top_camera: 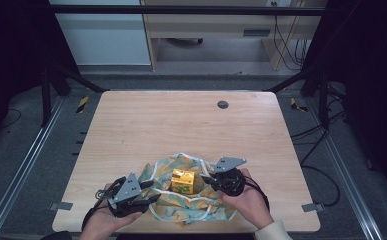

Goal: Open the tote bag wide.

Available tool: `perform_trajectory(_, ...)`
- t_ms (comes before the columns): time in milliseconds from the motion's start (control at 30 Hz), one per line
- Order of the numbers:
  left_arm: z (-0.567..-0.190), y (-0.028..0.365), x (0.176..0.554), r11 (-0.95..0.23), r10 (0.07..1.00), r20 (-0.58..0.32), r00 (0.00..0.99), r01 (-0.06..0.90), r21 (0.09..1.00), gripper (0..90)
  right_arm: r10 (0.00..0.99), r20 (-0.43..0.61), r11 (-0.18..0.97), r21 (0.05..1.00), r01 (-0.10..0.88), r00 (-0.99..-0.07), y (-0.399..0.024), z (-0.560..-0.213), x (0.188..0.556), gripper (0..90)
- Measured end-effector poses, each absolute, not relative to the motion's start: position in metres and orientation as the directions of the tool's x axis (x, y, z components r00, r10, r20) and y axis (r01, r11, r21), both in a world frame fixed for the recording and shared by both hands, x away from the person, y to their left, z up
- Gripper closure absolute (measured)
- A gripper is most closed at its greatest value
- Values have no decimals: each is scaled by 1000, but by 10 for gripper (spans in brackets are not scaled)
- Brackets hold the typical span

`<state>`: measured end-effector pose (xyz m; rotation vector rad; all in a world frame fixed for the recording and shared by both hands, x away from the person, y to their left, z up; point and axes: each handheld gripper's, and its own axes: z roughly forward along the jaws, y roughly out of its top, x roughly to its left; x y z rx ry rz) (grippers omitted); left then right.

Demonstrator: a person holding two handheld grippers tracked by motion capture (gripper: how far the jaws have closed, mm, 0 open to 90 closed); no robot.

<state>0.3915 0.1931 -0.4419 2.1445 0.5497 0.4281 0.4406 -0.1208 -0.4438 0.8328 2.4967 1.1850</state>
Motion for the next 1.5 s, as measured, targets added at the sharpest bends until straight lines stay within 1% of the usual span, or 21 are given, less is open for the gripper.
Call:
perform_trajectory(100,-443,188,391,-539,530,103,841,241,807,419,592,21,499,776,387,-806,-118,-442,442,859)
perform_trajectory(267,-434,188,388,-482,560,94,823,231,845,344,601,49,460,795,395,-798,-118,-438,446,874)
perform_trajectory(400,-425,194,388,-428,637,97,765,245,870,314,604,58,445,802,397,-795,-115,-436,450,878)
perform_trajectory(467,-426,197,390,-430,692,125,711,267,862,310,601,54,448,803,392,-797,-113,-434,451,877)
perform_trajectory(500,-429,199,393,-434,716,134,685,287,854,298,602,52,447,805,390,-797,-112,-433,451,877)
perform_trajectory(567,-436,202,396,-442,739,124,662,338,831,293,608,48,440,811,386,-793,-110,-431,453,878)
perform_trajectory(700,-446,204,396,-450,745,91,661,398,799,268,615,41,438,813,384,-788,-107,-428,460,880)
perform_trajectory(767,-448,204,395,-458,739,75,670,417,785,243,617,43,432,816,384,-786,-106,-426,463,881)
perform_trajectory(867,-454,201,393,-479,723,64,688,432,764,235,623,54,415,823,387,-781,-104,-424,468,882)
perform_trajectory(967,-461,198,393,-521,724,90,684,457,721,223,623,52,404,833,378,-780,-103,-422,470,882)
perform_trajectory(1133,-466,199,394,-536,735,95,672,490,687,237,632,69,364,852,375,-771,-104,-415,474,885)
perform_trajectory(1200,-468,199,395,-546,732,97,674,495,676,278,636,73,353,857,375,-768,-105,-412,476,885)
perform_trajectory(1300,-470,200,396,-547,724,78,686,501,671,403,638,71,348,862,369,-767,-106,-409,479,886)
perform_trajectory(1333,-470,200,397,-552,719,78,690,500,667,480,640,72,346,862,370,-765,-106,-408,479,886)
perform_trajectory(1367,-470,200,398,-554,719,77,690,503,663,522,640,69,346,863,368,-765,-107,-407,480,886)
perform_trajectory(1400,-470,201,399,-565,709,77,701,499,657,593,641,68,344,865,366,-764,-107,-406,480,886)
perform_trajectory(1433,-469,201,401,-566,706,79,704,494,660,684,645,66,343,866,365,-762,-107,-405,481,887)
perform_trajectory(1500,-466,201,403,-574,703,102,704,476,666,788,649,67,334,870,363,-758,-109,-403,483,887)
